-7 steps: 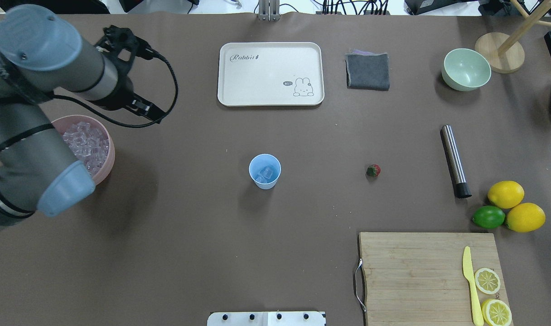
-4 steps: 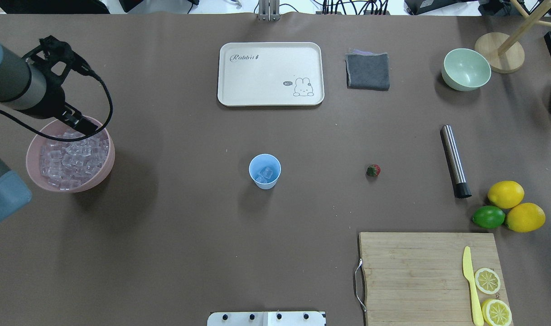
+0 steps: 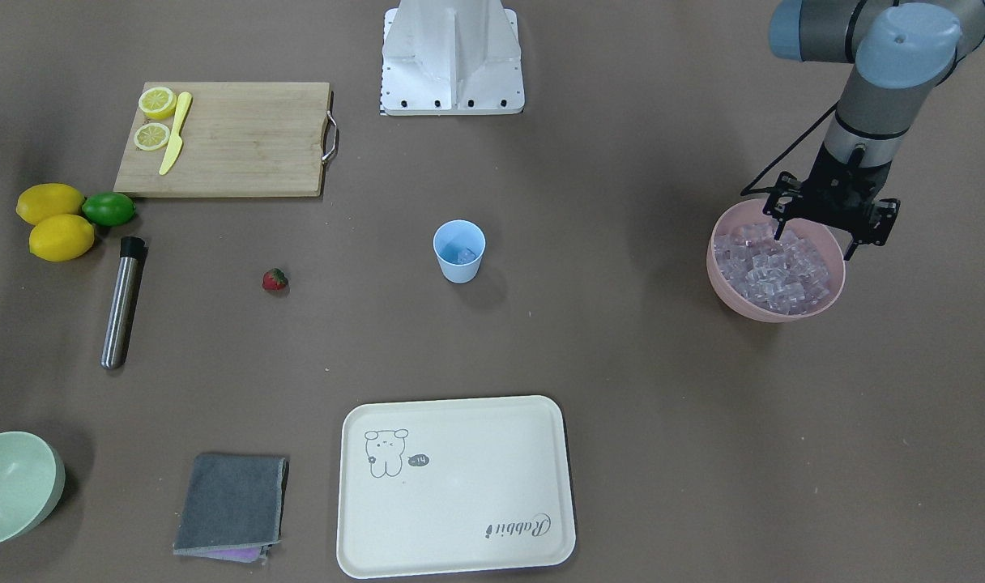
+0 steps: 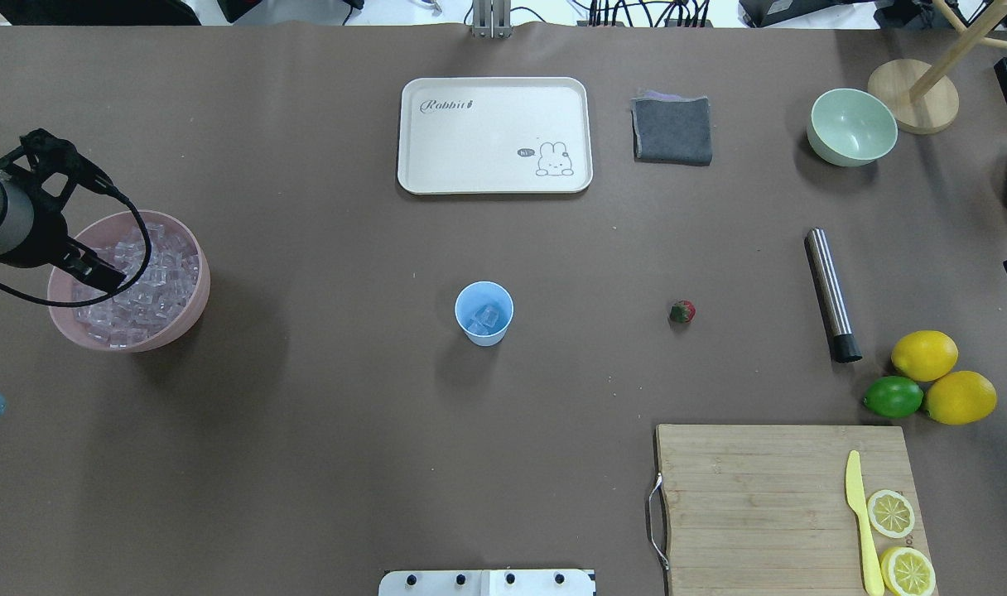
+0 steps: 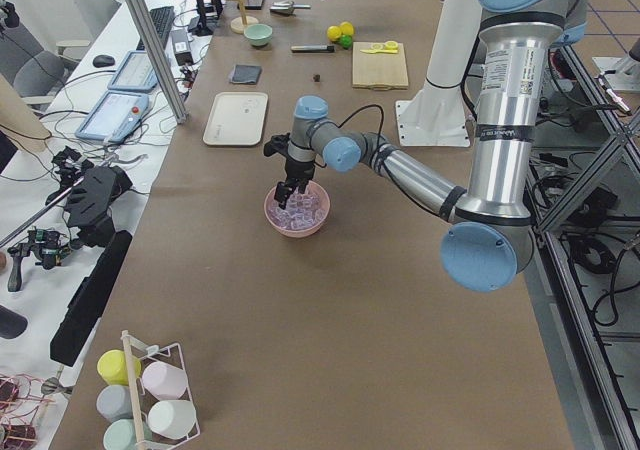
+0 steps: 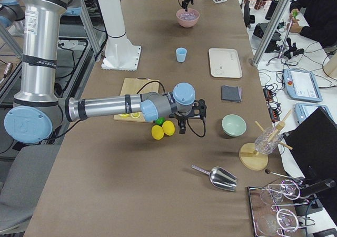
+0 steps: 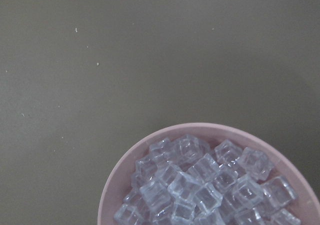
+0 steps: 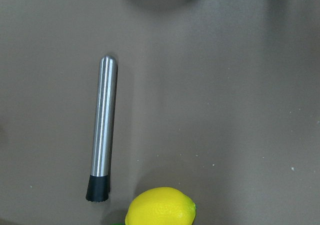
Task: Mash ice and strawberries in cup
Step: 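Lower the left gripper into the ice and grasp another cube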
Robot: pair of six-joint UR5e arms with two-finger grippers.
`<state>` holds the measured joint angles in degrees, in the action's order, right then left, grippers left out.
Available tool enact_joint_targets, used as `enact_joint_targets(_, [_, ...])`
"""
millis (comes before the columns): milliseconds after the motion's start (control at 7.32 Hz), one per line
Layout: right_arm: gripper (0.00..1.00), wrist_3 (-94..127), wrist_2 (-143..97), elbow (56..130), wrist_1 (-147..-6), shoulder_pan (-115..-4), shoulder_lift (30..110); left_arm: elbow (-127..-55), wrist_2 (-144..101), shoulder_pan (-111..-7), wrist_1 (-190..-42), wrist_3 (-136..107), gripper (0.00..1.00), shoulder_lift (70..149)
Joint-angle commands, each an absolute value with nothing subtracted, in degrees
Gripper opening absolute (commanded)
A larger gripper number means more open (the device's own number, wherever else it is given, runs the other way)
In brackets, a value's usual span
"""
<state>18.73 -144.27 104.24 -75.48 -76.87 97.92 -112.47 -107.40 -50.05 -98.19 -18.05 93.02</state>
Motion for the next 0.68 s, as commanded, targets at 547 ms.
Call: enact_joint_targets(547, [1.0, 18.81, -144.32, 104.33, -75.41, -76.82, 98.0, -108.64, -107.4, -45.54, -99.05, -23.03, 0.85, 92.2])
